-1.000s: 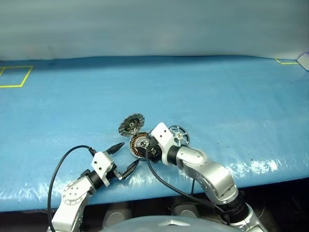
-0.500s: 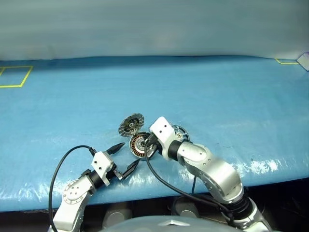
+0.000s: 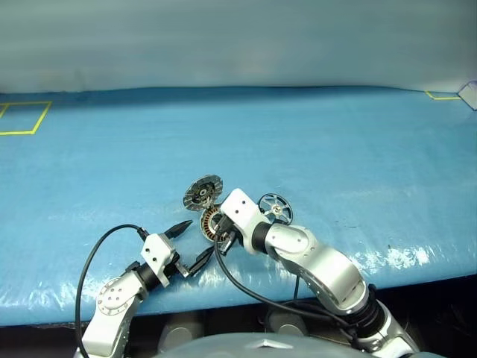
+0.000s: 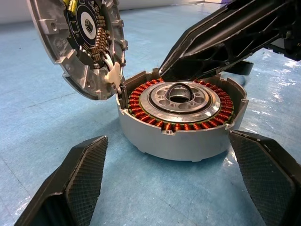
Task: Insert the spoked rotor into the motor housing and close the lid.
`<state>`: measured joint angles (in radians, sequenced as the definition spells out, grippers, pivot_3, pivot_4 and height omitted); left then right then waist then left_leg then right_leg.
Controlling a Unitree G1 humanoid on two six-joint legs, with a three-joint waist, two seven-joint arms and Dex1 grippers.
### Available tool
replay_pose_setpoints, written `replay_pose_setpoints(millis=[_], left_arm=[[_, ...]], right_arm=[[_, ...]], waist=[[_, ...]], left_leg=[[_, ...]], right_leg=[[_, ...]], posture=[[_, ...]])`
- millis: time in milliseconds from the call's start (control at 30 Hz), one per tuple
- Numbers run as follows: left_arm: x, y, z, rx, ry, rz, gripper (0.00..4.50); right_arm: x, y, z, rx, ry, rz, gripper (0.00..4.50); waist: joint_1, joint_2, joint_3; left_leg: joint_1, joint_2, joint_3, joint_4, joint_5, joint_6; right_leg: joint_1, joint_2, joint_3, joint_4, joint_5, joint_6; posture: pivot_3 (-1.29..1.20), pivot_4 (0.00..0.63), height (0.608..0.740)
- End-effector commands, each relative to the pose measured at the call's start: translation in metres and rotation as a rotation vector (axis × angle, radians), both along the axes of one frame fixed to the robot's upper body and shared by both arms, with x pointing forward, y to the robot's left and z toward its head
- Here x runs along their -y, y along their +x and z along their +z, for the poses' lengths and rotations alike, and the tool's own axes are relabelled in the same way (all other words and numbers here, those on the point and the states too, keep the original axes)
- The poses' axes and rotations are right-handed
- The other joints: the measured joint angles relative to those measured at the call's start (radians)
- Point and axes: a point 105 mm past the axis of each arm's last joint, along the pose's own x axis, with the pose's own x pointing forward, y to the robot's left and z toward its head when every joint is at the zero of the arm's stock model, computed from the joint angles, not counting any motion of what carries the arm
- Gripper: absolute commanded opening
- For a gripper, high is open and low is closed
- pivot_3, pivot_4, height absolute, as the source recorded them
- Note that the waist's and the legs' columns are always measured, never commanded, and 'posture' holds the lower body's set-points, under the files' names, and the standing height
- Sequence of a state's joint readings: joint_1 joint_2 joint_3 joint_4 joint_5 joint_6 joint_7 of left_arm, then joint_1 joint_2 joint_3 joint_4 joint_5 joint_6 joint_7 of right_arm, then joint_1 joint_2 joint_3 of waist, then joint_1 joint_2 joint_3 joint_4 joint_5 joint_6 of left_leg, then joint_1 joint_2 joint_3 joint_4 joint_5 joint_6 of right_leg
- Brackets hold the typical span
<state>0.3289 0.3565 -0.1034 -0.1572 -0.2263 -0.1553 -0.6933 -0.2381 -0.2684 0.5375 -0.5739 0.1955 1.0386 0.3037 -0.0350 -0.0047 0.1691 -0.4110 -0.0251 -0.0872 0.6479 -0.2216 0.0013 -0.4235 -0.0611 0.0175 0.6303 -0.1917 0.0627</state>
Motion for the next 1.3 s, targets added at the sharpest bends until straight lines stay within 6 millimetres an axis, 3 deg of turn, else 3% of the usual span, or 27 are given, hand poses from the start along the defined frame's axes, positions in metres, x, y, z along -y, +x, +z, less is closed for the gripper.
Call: replay_pose_setpoints(millis=[33, 400, 800, 1300], left_arm=[[0.002, 0.0, 0.01, 0.037, -0.016, -0.007, 4.5], [0.001, -0.012, -0.002, 0.013, 0.038, -0.076, 4.5], [0.001, -0.015, -0.004, 0.002, 0.026, -0.089, 4.5], [-0.001, -0.021, -0.016, -0.04, 0.017, -0.064, 4.5]], right_arm=[[0.007, 0.004, 0.001, -0.01, 0.012, -0.03, 0.03], [0.027, 0.015, -0.003, -0.029, 0.009, -0.134, 0.03], [0.014, 0.004, 0.012, -0.018, 0.101, -0.077, 0.03], [-0.003, 0.004, -0.009, -0.095, 0.1, -0.042, 0.03]], waist=[[0.0, 0.0, 0.0], [0.001, 0.0, 0.0], [0.001, 0.0, 0.0], [-0.001, 0.0, -0.001]], left_leg=[[0.0, 0.0, 0.0, 0.0, 0.0, 0.0], [0.0, 0.0, 0.0, 0.0, 0.0, 0.0], [0.0, 0.0, 0.0, 0.0, 0.0, 0.0], [0.001, 0.001, 0.0, 0.0, 0.0, 0.0]], right_leg=[[0.0, 0.0, 0.0, 0.0, 0.0, 0.0], [0.0, 0.0, 0.0, 0.0, 0.0, 0.0], [0.0, 0.0, 0.0, 0.0, 0.0, 0.0], [-0.001, 0.0, 0.0, 0.0, 0.0, 0.0]], posture=[[0.0, 0.15, 0.74], [0.0, 0.15, 0.74], [0.0, 0.15, 0.74], [0.0, 0.15, 0.74]])
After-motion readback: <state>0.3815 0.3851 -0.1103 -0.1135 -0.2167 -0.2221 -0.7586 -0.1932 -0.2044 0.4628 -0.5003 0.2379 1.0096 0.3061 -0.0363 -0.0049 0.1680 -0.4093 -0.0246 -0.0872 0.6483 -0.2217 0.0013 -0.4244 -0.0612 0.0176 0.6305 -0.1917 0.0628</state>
